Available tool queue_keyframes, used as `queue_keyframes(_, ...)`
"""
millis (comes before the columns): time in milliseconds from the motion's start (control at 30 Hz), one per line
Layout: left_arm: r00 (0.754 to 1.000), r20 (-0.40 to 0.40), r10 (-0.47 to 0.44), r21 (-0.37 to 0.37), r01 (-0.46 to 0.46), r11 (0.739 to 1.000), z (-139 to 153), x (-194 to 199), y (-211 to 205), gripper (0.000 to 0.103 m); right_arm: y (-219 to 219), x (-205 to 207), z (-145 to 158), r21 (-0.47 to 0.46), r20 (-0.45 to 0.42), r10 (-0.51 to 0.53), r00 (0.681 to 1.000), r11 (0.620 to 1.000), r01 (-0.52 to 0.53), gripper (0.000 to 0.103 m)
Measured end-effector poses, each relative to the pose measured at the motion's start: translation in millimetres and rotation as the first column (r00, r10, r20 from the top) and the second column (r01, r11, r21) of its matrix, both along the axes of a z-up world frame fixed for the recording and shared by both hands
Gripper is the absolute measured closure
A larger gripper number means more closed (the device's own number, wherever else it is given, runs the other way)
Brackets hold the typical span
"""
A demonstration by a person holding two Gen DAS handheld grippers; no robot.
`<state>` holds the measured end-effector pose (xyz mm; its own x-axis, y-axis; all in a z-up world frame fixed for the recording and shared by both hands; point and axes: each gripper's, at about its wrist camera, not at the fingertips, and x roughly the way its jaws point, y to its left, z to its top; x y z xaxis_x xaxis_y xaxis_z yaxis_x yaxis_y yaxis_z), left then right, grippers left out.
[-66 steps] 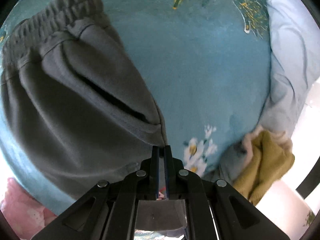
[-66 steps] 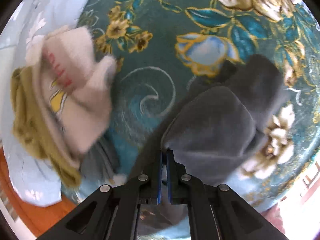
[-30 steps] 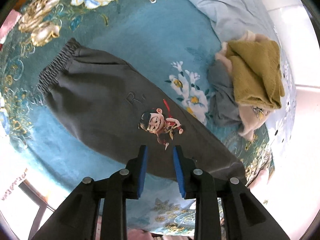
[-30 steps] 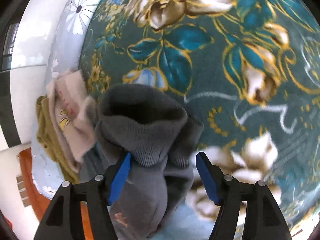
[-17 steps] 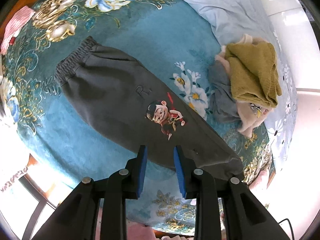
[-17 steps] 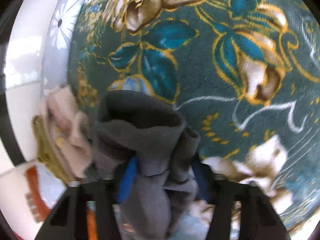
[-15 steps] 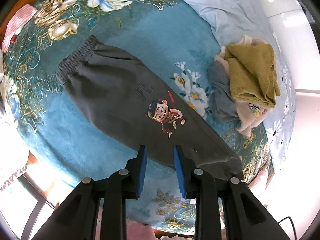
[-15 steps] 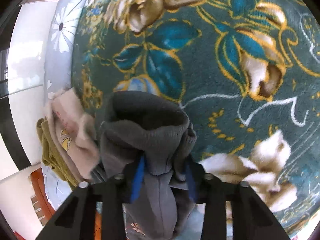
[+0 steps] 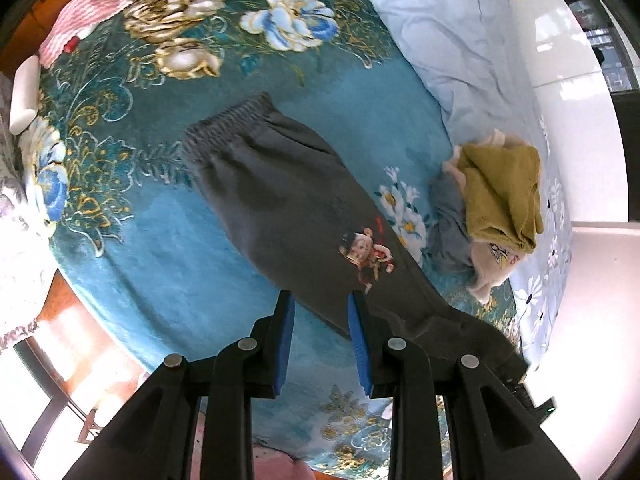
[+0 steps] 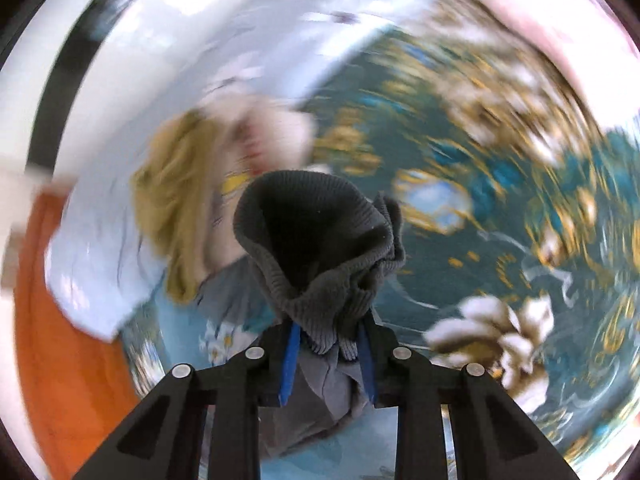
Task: Fold clothes
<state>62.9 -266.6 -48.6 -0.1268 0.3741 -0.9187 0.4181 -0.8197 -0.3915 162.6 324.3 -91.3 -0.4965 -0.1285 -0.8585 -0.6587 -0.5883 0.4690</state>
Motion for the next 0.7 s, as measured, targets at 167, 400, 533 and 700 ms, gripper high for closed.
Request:
queue_keyframes(167,0.999,0.000,0.047,0.037,-0.047,0.998,-11.2,6.8,-33.5,0.075,-79.6,-55.9,41.6,0.172,0.042,0.275,0.961,0.945,-0.278,0.075)
queue_keyframes(400,0.998,-0.014,0.055,0.055,-0.054,0.997,-23.0,4.4,-68.7,0.075,-190.6,-109.2,26.9,0.263,0.189,0.441,0.877,0.838,-0.478,0.075)
queue_keyframes(533,0.999,0.000,0.050,0.049,-0.050,0.998,-33.3,8.0,-89.9,0.074,-248.2,-127.6,-5.4,0.307,0.324,0.497,0.805,0.750,-0.586,0.075)
queue_keyframes(700,0.996,0.046,0.079,0.036,-0.081,0.996,-50.6,20.3,-121.7,0.074,-295.8,-138.6,-40.4,0.304,0.427,0.514,0.744,0.693,-0.653,0.071)
